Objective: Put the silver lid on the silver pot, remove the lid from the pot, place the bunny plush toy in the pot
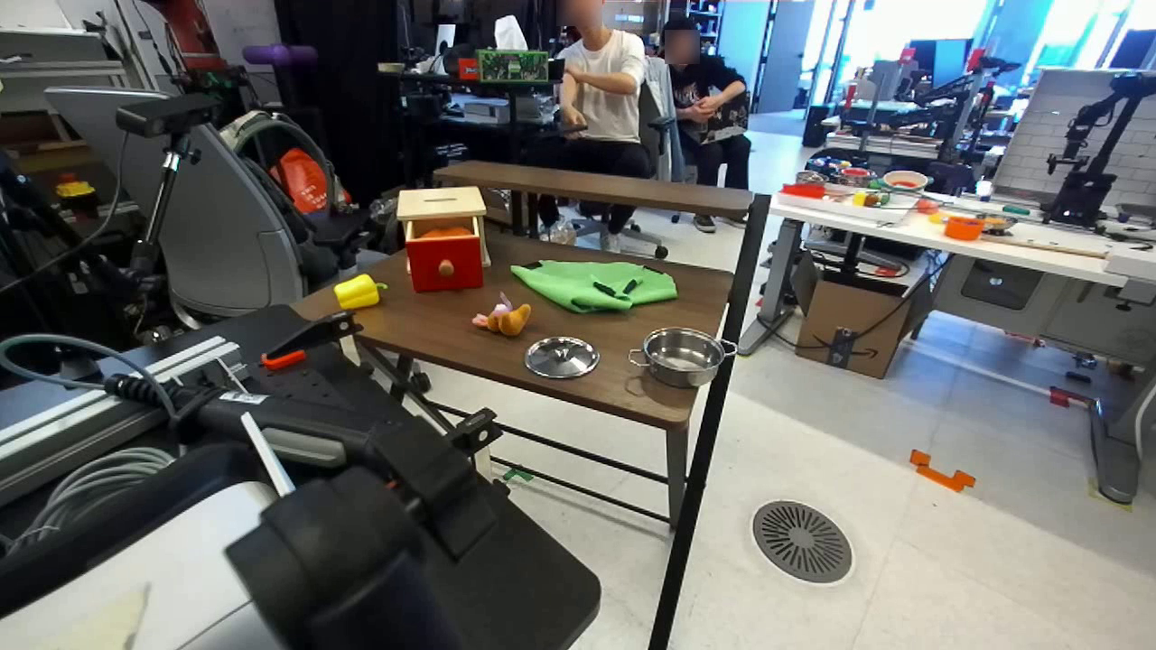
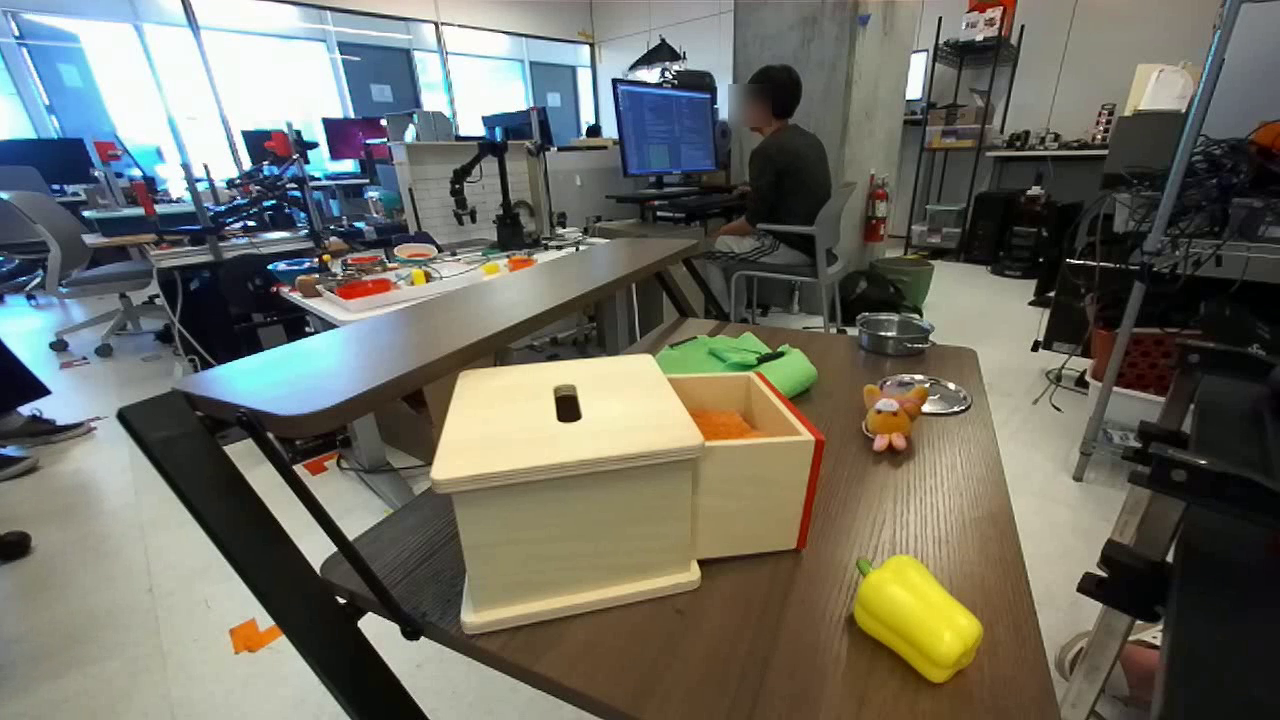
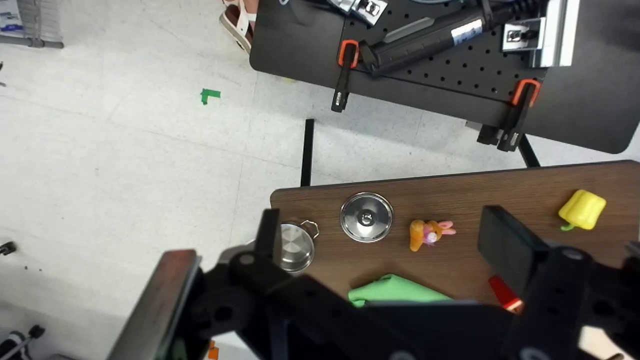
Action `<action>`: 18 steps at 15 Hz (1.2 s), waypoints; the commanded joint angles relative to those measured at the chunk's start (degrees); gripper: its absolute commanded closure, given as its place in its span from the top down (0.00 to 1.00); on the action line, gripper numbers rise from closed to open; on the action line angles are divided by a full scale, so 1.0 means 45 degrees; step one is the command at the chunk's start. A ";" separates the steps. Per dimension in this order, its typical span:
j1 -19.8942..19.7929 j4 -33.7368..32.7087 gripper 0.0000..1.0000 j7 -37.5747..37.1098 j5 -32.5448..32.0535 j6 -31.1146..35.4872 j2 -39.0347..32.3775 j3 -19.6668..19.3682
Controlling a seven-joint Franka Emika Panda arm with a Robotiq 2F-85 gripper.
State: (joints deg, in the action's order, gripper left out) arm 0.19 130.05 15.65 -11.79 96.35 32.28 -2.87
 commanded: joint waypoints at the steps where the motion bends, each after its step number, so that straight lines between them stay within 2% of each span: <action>1: 0.0038 -0.0144 1.00 -0.0597 -0.0027 0.1140 -0.0951 -0.0014; 6: -0.0042 0.0625 1.00 -0.1238 -0.0427 0.3450 -0.2102 0.0225; 12: -0.0287 0.2111 1.00 -0.2531 -0.1356 0.7288 -0.3628 0.0421; 14: -0.0356 0.2476 1.00 -0.2984 -0.1365 0.8848 -0.4289 0.0336; 18: -0.0401 0.2939 1.00 -0.3412 -0.0407 1.1572 -0.5871 0.0142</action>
State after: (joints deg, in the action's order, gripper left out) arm -0.91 142.76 1.29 -16.17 141.43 10.42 -1.91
